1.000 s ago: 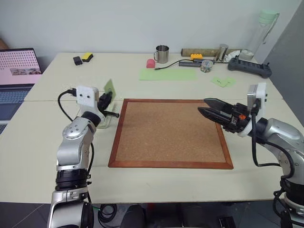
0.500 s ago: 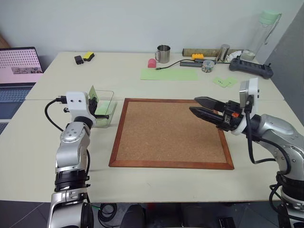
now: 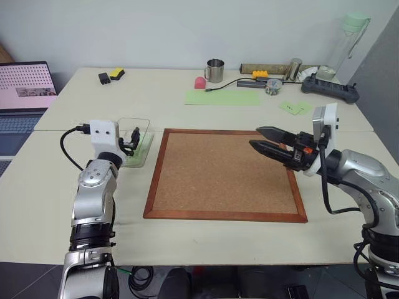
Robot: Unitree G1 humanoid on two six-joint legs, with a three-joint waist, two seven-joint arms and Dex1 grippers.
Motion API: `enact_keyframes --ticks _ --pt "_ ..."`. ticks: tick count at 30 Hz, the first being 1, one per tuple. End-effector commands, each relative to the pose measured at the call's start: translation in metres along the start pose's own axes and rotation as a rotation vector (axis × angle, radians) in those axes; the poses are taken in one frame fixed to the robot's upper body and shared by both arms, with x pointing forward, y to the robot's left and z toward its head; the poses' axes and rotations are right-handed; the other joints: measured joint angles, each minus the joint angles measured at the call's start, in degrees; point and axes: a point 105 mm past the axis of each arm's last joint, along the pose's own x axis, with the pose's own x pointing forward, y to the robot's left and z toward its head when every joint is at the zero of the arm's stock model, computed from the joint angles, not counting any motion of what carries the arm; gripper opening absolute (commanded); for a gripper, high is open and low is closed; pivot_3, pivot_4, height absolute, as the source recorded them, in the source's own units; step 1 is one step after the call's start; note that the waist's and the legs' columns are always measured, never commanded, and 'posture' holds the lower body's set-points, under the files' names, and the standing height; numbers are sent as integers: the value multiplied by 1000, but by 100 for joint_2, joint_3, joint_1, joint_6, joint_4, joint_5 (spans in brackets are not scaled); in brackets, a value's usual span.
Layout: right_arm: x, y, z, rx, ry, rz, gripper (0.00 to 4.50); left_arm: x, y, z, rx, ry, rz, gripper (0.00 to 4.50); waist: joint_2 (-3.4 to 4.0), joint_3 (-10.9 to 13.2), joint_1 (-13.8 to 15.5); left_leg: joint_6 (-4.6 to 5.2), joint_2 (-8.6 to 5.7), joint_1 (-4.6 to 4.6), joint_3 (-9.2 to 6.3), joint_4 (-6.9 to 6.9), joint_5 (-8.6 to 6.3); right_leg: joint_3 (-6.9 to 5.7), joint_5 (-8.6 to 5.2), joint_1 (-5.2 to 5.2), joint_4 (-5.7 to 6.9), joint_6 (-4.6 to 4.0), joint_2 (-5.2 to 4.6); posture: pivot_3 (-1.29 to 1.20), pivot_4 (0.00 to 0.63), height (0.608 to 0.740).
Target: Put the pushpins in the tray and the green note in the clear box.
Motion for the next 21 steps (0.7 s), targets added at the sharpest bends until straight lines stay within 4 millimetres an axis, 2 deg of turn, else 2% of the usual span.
enact_keyframes --ticks 1,3,4,9,11,17,21 --pt "-12 -15 -2 -63 19 -68 2166 5 -32 38 109 -115 -244 4012 0 0 10 0 0 -1 0 0 0 -1 0 0 -1 0 0 0 150 740" --pt "-17 -23 -8 -77 37 -102 2166 2 -53 42 123 -118 -393 4396 0 0 -1 -1 -1 -1 4 1 0 1 0 0 -1 0 -1 0 150 740" --pt "-19 -26 -12 -84 50 -120 2166 0 -66 43 134 -110 -481 4396 0 0 -9 -1 -1 0 7 0 0 4 0 0 0 0 -1 0 150 740" --pt "-24 -28 -28 -95 93 -149 2166 -17 -103 37 95 -51 -730 4396 0 0 -22 0 1 0 5 -1 0 3 0 -1 0 0 4 0 150 740" --pt "-27 -28 -38 -104 136 -161 2166 -29 -116 28 105 -5 -825 4396 1 0 -31 0 2 1 5 -1 0 4 0 -1 0 0 5 0 150 740" --pt "-30 -29 -55 -91 153 -218 2166 -40 -132 9 91 53 -891 4396 1 1 -33 1 2 2 5 -1 0 8 0 -2 1 0 6 0 150 740" --pt "-31 -30 -62 -86 155 -245 2166 -39 -138 8 73 51 -879 4396 1 1 -30 1 0 2 6 0 0 9 0 -1 1 0 5 0 150 740"
